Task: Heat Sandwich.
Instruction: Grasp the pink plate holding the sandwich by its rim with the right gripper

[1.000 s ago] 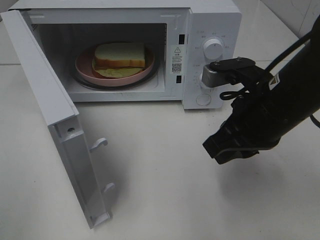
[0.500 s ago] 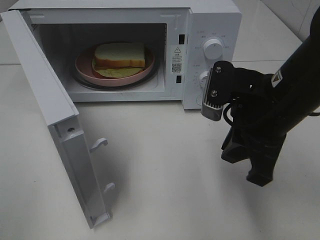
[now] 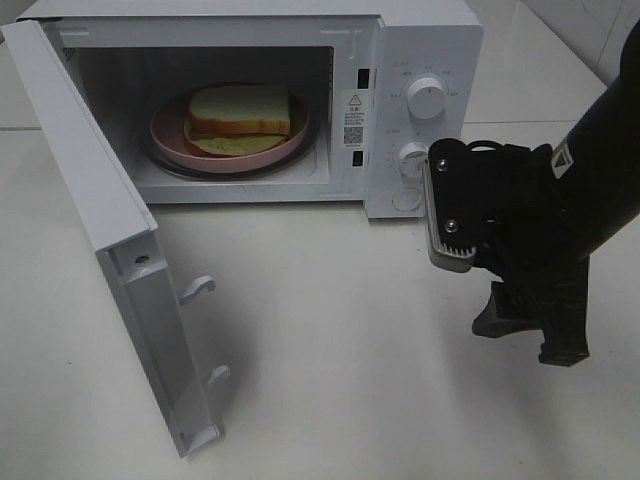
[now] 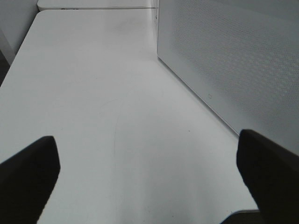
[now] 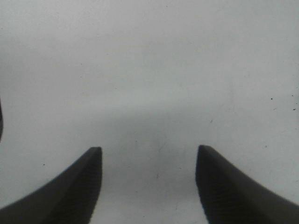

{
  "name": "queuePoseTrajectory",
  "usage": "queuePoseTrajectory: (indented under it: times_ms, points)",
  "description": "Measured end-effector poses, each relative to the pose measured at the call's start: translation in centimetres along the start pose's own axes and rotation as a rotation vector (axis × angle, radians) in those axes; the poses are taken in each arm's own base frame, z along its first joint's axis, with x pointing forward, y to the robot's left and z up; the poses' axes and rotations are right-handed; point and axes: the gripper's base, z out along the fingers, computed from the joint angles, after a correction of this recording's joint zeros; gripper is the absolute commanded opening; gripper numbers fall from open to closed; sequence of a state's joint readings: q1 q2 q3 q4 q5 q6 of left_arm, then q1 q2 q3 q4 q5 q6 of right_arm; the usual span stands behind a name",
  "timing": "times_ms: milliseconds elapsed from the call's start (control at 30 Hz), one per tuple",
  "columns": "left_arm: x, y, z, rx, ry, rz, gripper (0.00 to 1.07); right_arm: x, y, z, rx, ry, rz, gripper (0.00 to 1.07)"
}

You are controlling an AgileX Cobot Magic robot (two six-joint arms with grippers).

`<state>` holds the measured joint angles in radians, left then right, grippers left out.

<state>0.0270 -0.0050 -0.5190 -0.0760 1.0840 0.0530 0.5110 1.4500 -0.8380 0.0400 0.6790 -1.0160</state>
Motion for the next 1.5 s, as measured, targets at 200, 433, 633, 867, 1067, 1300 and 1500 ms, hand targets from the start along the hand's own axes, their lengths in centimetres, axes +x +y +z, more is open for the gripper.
queuePoseTrajectory:
  times_ms: [200, 433, 633, 867, 1067, 1300, 1500]
  points:
    - [0.0, 0.0, 0.0, 0.0, 0.0, 0.0, 0.98, -0.1, -0.2, 0.0, 0.022, -0.006, -0.008, 0.95]
    - [0.0, 0.0, 0.0, 0.0, 0.0, 0.0, 0.98, 0.1, -0.5, 0.0, 0.057, 0.01, -0.063, 0.93]
    - [0.0, 0.0, 0.0, 0.0, 0.0, 0.0, 0.98, -0.1, -1.2, -0.5, 0.096, 0.017, -0.112, 0.91]
    - [0.0, 0.0, 0.0, 0.0, 0.0, 0.0, 0.98, -2.3, -3.1, -1.3, 0.162, 0.007, -0.188, 0.89]
    - [0.0, 0.0, 0.0, 0.0, 0.0, 0.0, 0.98, -4.7, -4.5, -0.8, 0.171, -0.007, -0.229, 0.88]
    - [0.0, 0.0, 0.0, 0.0, 0.0, 0.0, 0.98, -7.5, -5.8, 0.2, 0.182, -0.017, -0.284, 0.87]
    - [0.0, 0.0, 0.0, 0.0, 0.0, 0.0, 0.98, -9.7, -6.8, 1.4, 0.185, -0.024, -0.317, 0.87]
